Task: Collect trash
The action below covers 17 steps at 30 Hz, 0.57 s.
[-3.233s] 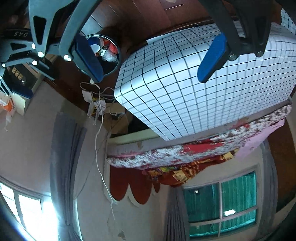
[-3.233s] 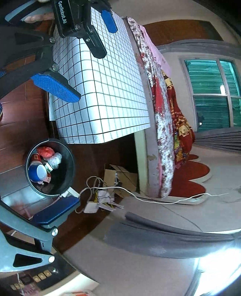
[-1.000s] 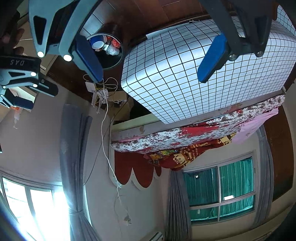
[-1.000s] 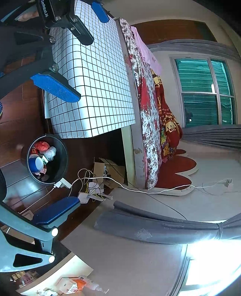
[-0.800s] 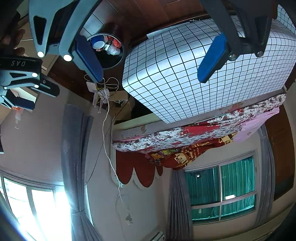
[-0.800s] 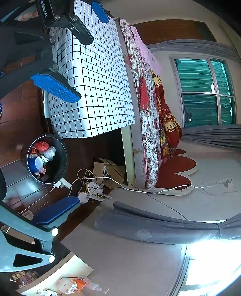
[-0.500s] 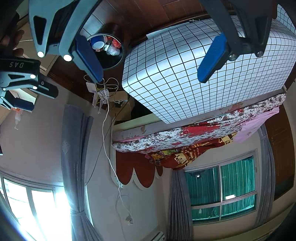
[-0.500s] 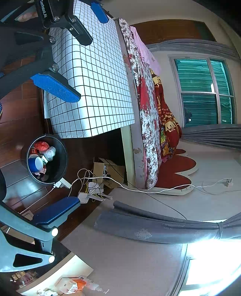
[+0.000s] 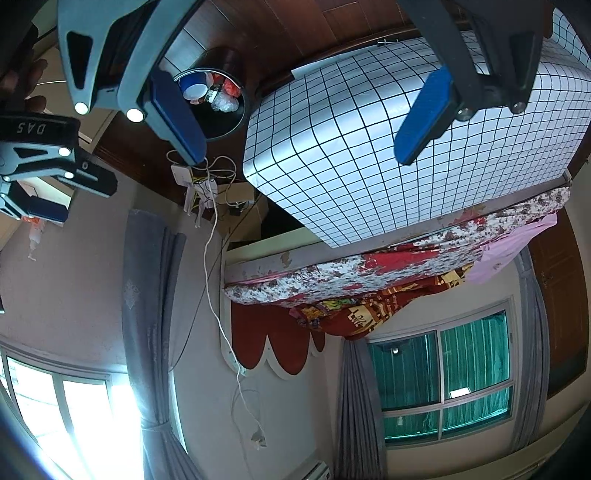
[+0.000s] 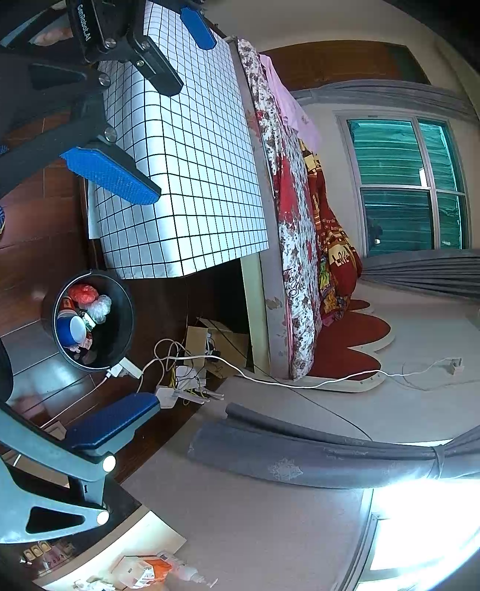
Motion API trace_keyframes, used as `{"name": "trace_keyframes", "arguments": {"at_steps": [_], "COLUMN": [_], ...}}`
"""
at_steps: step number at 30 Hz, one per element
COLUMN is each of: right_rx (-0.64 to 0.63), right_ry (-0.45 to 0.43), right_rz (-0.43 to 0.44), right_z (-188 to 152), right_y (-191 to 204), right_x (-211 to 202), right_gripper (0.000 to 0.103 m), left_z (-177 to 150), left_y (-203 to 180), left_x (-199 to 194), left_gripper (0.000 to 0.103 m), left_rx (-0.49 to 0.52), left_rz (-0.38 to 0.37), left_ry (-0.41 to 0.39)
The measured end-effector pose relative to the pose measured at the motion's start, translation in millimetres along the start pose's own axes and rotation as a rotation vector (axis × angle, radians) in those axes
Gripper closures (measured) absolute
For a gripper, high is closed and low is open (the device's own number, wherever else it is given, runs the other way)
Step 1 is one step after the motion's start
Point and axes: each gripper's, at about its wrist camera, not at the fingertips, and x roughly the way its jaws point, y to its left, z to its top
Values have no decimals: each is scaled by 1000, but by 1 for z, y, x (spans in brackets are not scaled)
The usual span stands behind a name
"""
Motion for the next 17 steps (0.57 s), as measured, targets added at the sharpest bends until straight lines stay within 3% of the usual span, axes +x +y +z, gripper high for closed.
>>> {"name": "trace_keyframes", "arguments": {"at_steps": [12, 17], "right_rx": [-8, -6], "right_ry": [3, 8], "right_rz": [4, 7], "right_z": [-3, -5], "right_y": [4, 3], "right_x": [0, 2], "right_gripper": [0, 0], "left_z": [-2, -4], "left_y": [-3, -4], "left_x": [-2, -2], "left_gripper": [1, 1], "left_rx": [32, 33], "left_rz": [8, -23], "left_ry": [-18, -13]}}
